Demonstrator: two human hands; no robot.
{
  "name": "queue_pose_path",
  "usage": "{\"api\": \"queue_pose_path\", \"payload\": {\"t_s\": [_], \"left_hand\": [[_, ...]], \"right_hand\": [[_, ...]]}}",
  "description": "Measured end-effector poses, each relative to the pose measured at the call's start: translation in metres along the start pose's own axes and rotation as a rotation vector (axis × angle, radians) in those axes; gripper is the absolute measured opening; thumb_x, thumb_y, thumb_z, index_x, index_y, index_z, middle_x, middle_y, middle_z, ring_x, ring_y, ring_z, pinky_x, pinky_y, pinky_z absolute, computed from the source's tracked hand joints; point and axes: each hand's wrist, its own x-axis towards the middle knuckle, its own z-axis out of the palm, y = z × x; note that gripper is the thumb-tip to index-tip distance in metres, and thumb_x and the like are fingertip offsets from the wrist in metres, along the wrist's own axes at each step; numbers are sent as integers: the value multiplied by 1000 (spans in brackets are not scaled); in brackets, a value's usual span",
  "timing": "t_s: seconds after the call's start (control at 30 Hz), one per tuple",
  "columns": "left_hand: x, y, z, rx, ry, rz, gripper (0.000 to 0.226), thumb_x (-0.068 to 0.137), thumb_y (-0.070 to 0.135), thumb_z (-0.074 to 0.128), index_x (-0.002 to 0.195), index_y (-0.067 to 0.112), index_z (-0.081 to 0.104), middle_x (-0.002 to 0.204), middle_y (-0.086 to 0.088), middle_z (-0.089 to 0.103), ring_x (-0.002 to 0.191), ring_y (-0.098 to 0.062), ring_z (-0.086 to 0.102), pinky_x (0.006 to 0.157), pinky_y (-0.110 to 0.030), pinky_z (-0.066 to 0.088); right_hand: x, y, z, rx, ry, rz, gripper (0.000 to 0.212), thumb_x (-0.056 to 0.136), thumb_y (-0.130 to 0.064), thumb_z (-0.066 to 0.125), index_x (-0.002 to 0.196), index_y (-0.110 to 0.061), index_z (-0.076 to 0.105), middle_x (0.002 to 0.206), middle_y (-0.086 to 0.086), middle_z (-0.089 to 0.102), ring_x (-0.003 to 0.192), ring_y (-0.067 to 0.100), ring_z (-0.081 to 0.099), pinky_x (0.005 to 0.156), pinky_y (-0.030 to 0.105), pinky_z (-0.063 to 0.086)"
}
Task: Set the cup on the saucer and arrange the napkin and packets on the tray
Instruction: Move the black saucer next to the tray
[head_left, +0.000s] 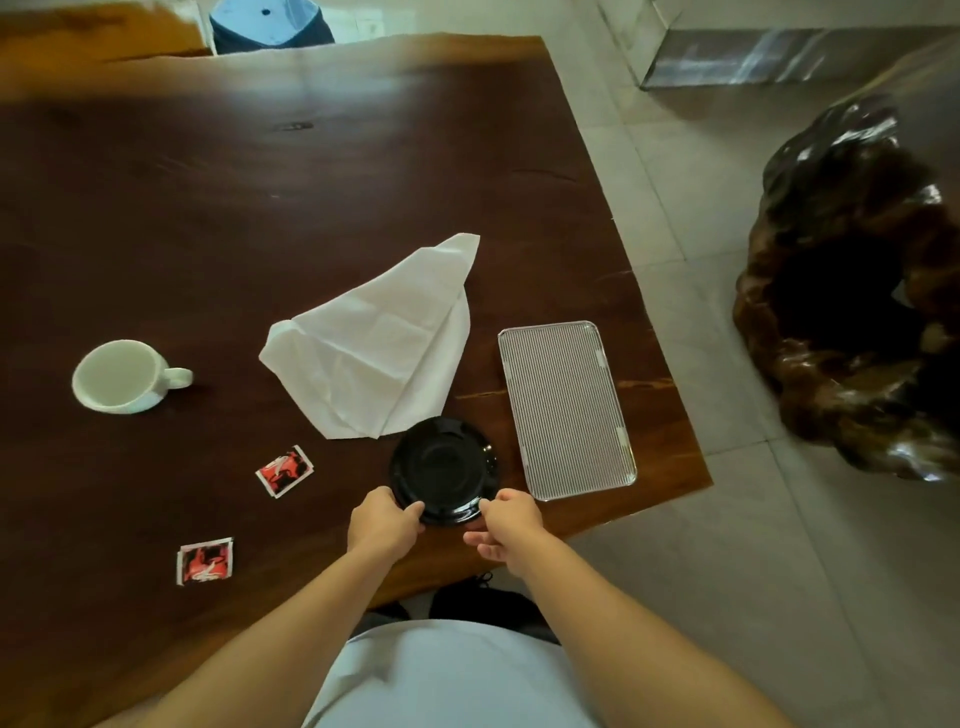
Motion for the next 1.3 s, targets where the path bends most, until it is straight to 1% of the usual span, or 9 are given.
{"api": "queue_pose_path", "payload": {"t_s": [0.23,0.4,0.53,0.7,0.77,0.87,1.07,1.2,1.3], "left_hand": [[9,10,33,19,18,-76,22,93,36,67,92,15,59,89,-3,75,81,-21,69,61,-31,47],[19,12,35,-10,22,-105,23,93,35,68,92,14,60,89,-3,75,81,-21,69,62,-31,50],[26,20,31,3,23,-108,23,93,34,68,93,13,60,90,-5,75,83,-23,70,69,-35,55],[36,33,30,14,23,-94,23,93,35,68,96,14,60,93,-5,74,81,-20,69,57,-27,46],[41,37,28,41,18,-94,23,93,36,67,94,14,60,94,-6,74,84,-22,69,62,-31,51],[49,40,26,57,4,-89,24,93,36,67,97,13,61,93,-6,75,88,-26,70,81,-43,58],[55,40,28,50,-17,-85,21,93,35,67,96,15,60,92,-4,77,88,-27,71,83,-44,58],[53,37,31,42,-12,-83,20,94,34,66,97,16,59,95,-6,76,87,-30,72,83,-46,59],[51,37,30,30,-11,-83,19,95,34,65,96,18,54,94,-5,76,83,-28,72,82,-45,60]], "right_hand": [[28,0,-16,0,-3,94,44,101,-15,55,143,-19,44,115,12,65,74,20,74,43,22,53],[37,-5,-14,-10,-13,74,43,101,-16,56,142,-18,46,106,12,68,75,20,73,42,21,52],[41,-13,-12,-15,-16,90,38,101,-15,55,139,-14,48,108,14,69,76,20,72,43,22,53],[48,-28,-11,-3,-24,138,29,101,-13,54,130,-8,54,108,15,68,75,20,71,43,24,52],[51,-35,-9,8,-31,152,25,102,-13,53,126,-5,56,105,17,69,72,19,70,44,25,52],[55,-42,-8,15,-55,170,23,103,-12,50,122,-1,56,96,16,69,68,20,68,44,26,52],[58,-46,-9,6,-38,191,30,103,-6,40,129,-4,54,95,14,67,71,23,70,40,25,52],[56,-46,-9,-18,-24,181,34,103,-5,41,136,-4,49,94,12,65,71,25,70,38,24,52],[54,-47,-11,-57,-23,173,35,105,-6,39,139,-5,47,108,16,68,73,27,70,36,24,51]]}}
